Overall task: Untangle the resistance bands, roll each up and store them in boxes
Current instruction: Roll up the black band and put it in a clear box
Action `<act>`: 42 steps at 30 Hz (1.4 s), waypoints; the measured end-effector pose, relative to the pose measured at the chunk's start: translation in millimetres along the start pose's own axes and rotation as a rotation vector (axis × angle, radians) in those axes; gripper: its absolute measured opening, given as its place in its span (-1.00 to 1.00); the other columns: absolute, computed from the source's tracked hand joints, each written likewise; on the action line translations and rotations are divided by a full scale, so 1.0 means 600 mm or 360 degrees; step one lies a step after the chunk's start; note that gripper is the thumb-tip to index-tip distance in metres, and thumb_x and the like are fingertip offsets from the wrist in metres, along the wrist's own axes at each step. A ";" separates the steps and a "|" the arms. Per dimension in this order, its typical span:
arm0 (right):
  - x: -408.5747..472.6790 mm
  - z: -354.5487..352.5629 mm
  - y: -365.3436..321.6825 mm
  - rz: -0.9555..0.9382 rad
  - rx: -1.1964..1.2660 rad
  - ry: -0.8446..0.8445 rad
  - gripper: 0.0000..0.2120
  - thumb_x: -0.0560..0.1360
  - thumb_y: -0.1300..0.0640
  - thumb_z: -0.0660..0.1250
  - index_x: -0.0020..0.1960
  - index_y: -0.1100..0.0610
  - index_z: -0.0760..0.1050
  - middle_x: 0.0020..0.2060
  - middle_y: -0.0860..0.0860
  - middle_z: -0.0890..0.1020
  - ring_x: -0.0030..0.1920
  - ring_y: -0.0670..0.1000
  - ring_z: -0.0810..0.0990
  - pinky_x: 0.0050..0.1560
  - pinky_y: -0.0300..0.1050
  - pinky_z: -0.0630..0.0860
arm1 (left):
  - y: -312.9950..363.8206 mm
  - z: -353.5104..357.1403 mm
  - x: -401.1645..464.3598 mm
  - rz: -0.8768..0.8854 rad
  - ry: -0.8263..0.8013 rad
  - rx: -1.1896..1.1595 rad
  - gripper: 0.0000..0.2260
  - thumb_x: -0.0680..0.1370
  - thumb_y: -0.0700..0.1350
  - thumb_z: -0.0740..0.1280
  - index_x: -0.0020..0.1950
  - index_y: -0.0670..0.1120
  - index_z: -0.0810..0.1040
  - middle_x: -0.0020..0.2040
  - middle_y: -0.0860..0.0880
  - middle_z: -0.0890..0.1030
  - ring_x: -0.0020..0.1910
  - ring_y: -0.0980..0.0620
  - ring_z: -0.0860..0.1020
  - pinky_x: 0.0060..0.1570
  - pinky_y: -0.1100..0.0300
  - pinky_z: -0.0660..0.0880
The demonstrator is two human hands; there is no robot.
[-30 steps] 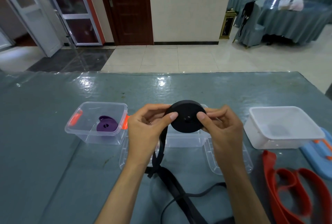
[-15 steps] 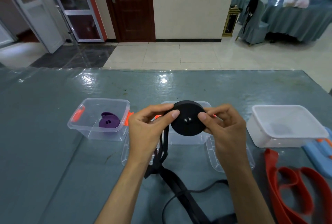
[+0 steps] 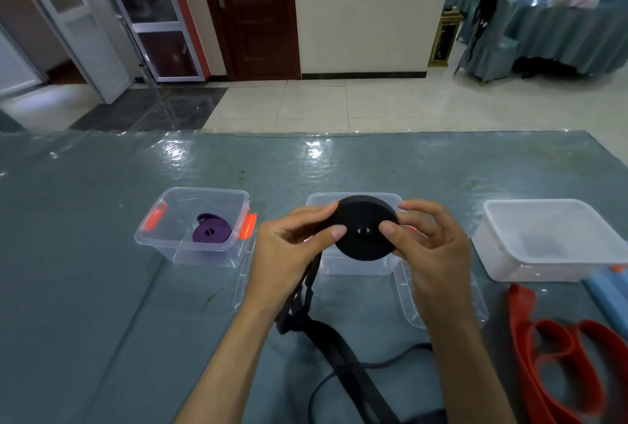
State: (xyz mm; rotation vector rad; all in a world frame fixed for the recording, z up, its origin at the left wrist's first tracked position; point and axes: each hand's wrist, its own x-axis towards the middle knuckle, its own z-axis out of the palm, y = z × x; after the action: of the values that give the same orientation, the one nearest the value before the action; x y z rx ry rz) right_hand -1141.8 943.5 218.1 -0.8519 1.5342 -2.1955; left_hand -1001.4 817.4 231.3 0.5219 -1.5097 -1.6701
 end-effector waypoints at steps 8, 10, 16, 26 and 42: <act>0.002 -0.005 0.013 0.0115 -0.0064 -0.0111 -0.72 0.38 0.19 0.65 -0.16 0.11 0.53 -0.16 0.09 0.77 -0.08 0.13 0.79 -0.10 -0.09 0.72 | -0.008 -0.003 0.004 0.0035 0.0069 0.0036 -0.77 0.38 -0.23 0.65 0.00 -0.07 0.78 0.00 -0.11 0.78 0.05 -0.13 0.76 0.09 0.13 0.67; 0.002 -0.001 0.012 0.0027 -0.0030 -0.0072 -0.75 0.41 0.19 0.63 -0.03 0.04 0.60 -0.13 0.10 0.77 -0.08 0.14 0.79 -0.09 -0.06 0.72 | -0.008 -0.002 0.004 0.0058 0.0062 -0.0002 -0.79 0.38 -0.21 0.64 -0.01 -0.07 0.79 0.03 -0.12 0.77 0.09 -0.14 0.75 0.16 0.09 0.66; 0.006 0.007 0.029 0.0157 0.0127 -0.0108 -0.65 0.34 -0.10 0.68 -0.10 0.05 0.60 -0.09 0.03 0.77 0.01 0.17 0.78 0.02 0.07 0.72 | 0.000 -0.020 0.010 0.0000 -0.0005 0.0063 -0.76 0.35 -0.18 0.61 0.00 -0.03 0.81 -0.02 -0.10 0.78 0.03 -0.05 0.75 0.09 0.22 0.63; 0.015 0.029 0.040 0.0145 0.0099 -0.0069 -0.77 0.46 0.07 0.59 0.09 -0.02 0.68 -0.01 0.09 0.78 0.03 0.13 0.78 -0.02 -0.05 0.71 | -0.021 -0.028 0.013 -0.0100 0.0057 0.0029 -0.72 0.37 -0.12 0.61 0.06 0.09 0.80 0.08 -0.04 0.78 0.11 -0.02 0.74 0.10 0.25 0.63; 0.032 0.003 0.046 0.0290 -0.0013 -0.0160 -0.81 0.45 0.19 0.61 -0.07 0.05 0.61 -0.03 0.17 0.76 0.01 0.19 0.77 0.02 0.06 0.73 | -0.023 -0.033 0.031 -0.0061 -0.0105 0.0426 -0.72 0.48 -0.29 0.58 0.05 0.07 0.77 -0.02 0.00 0.79 0.04 -0.01 0.76 0.14 0.13 0.66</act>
State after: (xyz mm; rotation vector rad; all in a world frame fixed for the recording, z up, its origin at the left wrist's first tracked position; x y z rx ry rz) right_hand -1157.2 920.8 198.3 -0.7795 1.5107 -1.9888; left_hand -1001.6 790.2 217.8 0.6459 -1.7952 -1.5348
